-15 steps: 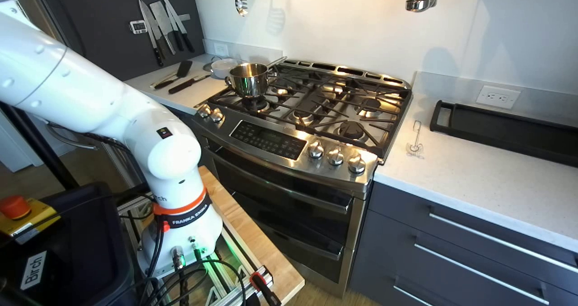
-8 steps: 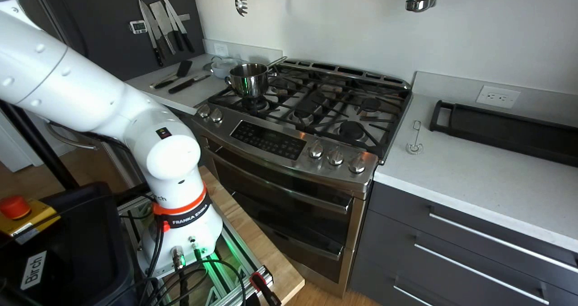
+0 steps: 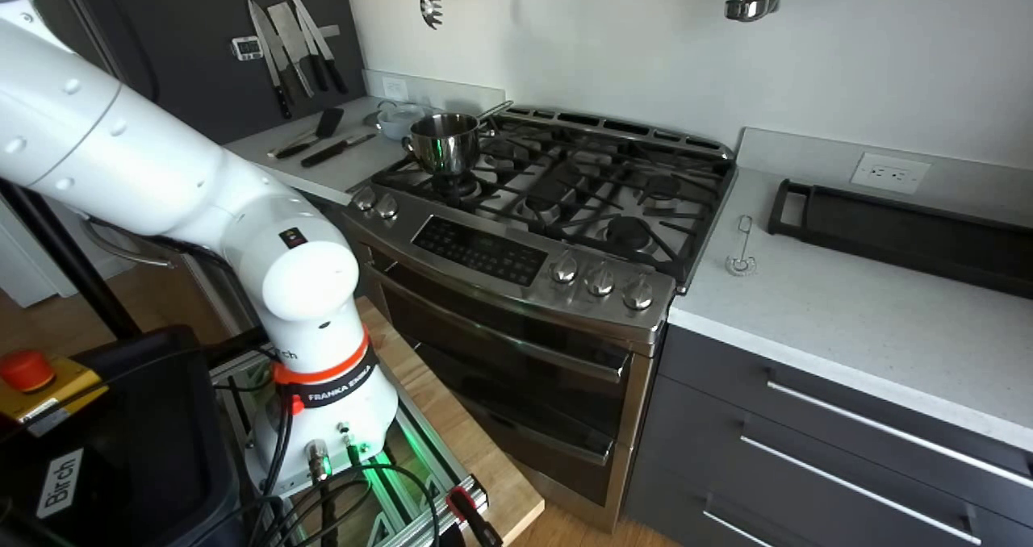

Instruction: Press the far left button on the under the counter lights rack to turn of the under the counter lights

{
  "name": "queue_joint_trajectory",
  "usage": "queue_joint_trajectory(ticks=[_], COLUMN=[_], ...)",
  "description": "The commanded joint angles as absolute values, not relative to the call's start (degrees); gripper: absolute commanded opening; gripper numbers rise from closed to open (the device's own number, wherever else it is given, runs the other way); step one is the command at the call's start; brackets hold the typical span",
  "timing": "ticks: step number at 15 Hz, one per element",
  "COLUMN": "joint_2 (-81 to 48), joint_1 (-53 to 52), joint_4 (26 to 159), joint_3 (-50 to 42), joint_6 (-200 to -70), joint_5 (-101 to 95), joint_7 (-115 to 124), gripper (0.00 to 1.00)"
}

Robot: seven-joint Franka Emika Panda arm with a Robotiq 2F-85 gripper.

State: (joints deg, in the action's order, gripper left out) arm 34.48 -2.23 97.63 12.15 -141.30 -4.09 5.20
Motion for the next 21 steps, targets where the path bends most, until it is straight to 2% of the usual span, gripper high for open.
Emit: queue_joint_trajectory(ticks=[1,5,11,21], joint_2=[34.97,36.01,37.78,38.33], joint_1=[-3.56,-5.31,-6.01,-4.88], joint_4=[94.51,93.52,95.08,96.23], joint_3=[11.83,10.63,8.45,7.85], joint_6=[-132.86,-124.32,-113.96,-104.94], joint_5=[-2.91,0.38,5.15,5.94], joint_7=[5.71,6.88,8.41,8.87], gripper=[0.72,0.99,1.00,1.00])
